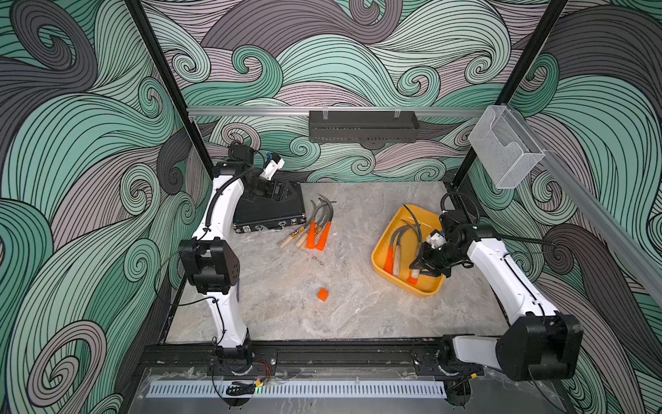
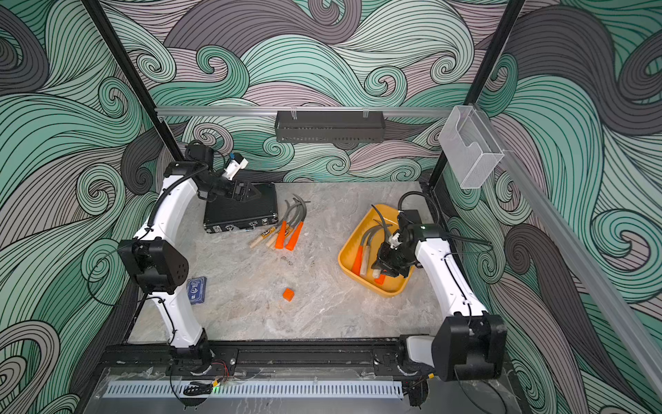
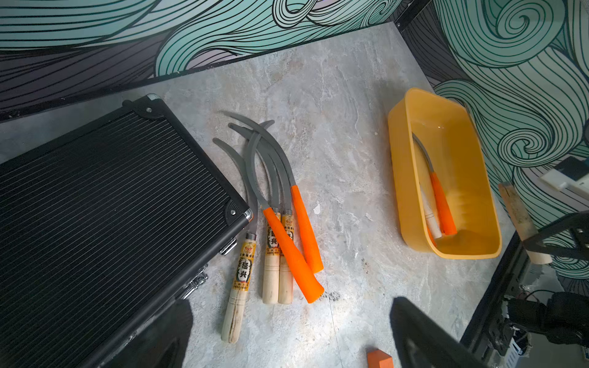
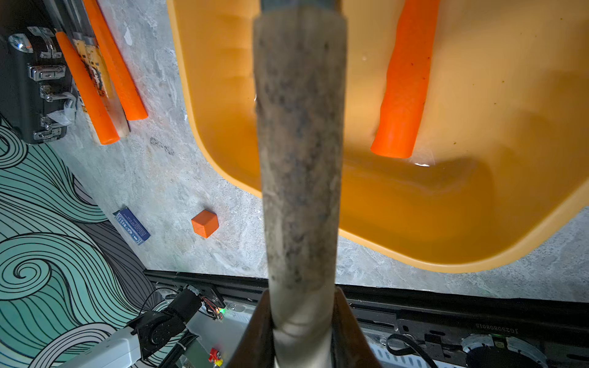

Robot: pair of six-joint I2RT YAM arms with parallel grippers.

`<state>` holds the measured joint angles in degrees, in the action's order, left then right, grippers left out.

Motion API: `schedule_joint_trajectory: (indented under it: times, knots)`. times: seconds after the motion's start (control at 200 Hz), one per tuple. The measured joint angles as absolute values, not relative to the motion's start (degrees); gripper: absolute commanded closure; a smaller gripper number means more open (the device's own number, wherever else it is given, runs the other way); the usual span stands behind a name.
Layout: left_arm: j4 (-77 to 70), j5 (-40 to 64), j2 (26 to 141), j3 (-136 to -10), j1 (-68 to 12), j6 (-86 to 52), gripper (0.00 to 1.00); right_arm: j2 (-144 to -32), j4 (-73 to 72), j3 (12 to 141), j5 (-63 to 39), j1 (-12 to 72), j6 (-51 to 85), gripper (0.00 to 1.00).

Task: Put small sickles into storage boxes
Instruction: Place the sickle in the storage box.

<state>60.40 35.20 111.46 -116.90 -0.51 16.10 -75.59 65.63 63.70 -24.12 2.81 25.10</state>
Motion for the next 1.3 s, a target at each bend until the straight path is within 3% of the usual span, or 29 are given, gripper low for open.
schedule_joint_trajectory:
  times: [1.301]
  knots:
    - [65.5,36.6,112.7,-122.2,-1.7,20.5,0.03,-93.0,67.4,70.6,-7.8,-1.6,16.8,1.0]
